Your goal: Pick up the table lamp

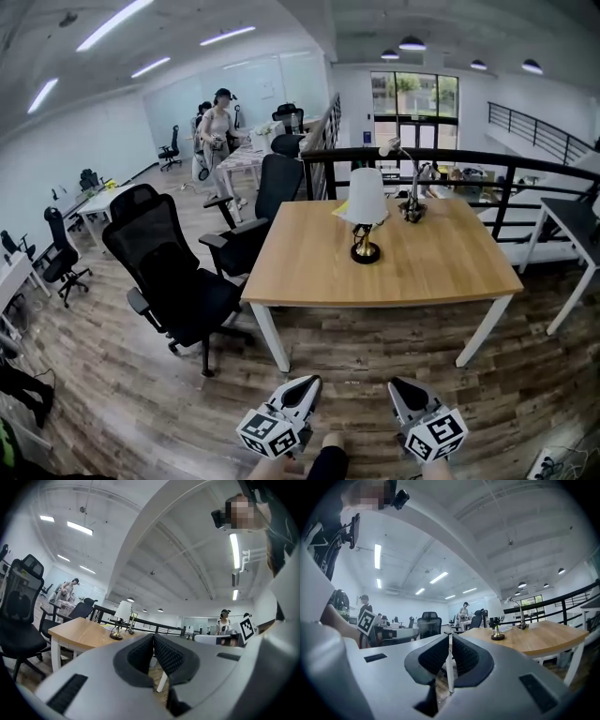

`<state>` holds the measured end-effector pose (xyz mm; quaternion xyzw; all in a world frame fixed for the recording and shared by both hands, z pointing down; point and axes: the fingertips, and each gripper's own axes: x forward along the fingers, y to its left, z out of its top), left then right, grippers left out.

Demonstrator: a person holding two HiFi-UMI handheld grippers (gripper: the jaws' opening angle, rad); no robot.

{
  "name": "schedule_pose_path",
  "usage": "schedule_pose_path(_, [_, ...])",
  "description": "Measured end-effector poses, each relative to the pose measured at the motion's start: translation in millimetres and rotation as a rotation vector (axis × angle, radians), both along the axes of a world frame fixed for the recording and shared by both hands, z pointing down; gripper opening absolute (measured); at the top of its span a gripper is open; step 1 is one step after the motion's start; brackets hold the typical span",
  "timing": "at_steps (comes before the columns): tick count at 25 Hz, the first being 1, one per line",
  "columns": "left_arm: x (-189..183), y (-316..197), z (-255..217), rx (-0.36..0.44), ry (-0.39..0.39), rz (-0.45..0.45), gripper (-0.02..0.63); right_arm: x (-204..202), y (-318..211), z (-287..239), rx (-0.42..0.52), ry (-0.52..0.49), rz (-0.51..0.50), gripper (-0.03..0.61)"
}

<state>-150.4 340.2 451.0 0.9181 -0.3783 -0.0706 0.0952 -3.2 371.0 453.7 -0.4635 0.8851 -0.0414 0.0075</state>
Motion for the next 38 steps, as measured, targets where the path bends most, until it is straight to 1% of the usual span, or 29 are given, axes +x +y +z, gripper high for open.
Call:
schedule_pose_path(3, [9.3, -41.1, -1.7, 0.010, 0.009, 0.015, 0.010, 2.8, -35.4, -0.1, 0.008, 0.015, 0.001, 0.041])
schedule_pose_path(7, [30.5, -97.2, -5.8, 0.020, 0.010, 0.058, 0.011, 10.3, -87.7, 1.0, 0.003, 0.026, 0.013, 0.041])
schedule_pose_path(13, [52.2, -170.2, 0.7, 0.007, -0.019, 0.120, 0.011, 13.1, -160.1, 7.6, -0.018, 0.029, 0.037, 0.041])
schedule_pose_path(20, [64.7, -245.3, 9.6, -0.014, -0.019, 0.162, 0.010, 19.5, -233.9, 17.3, -0.043, 0.032, 0.064, 0.041])
schedule_pose_path(25, [66.2, -283.0, 14.6, -0.025, -0.002, 0.183, 0.011, 19.7, -273.0, 22.4, -0.054, 0.028, 0.092, 0.043])
schedule_pose_path(29, [76.9, -304.3, 23.2, -0.043, -0.002, 0.202, 0.011, 18.4, -296.9, 28.5, -0.060, 0.031, 0.089, 0.042])
schedule_pose_path(38, [96.8, -352.2, 30.8, -0.080, 0.032, 0.209, 0.011, 35.2, -348.8, 42.3, -0.080, 0.015, 0.087, 0.043])
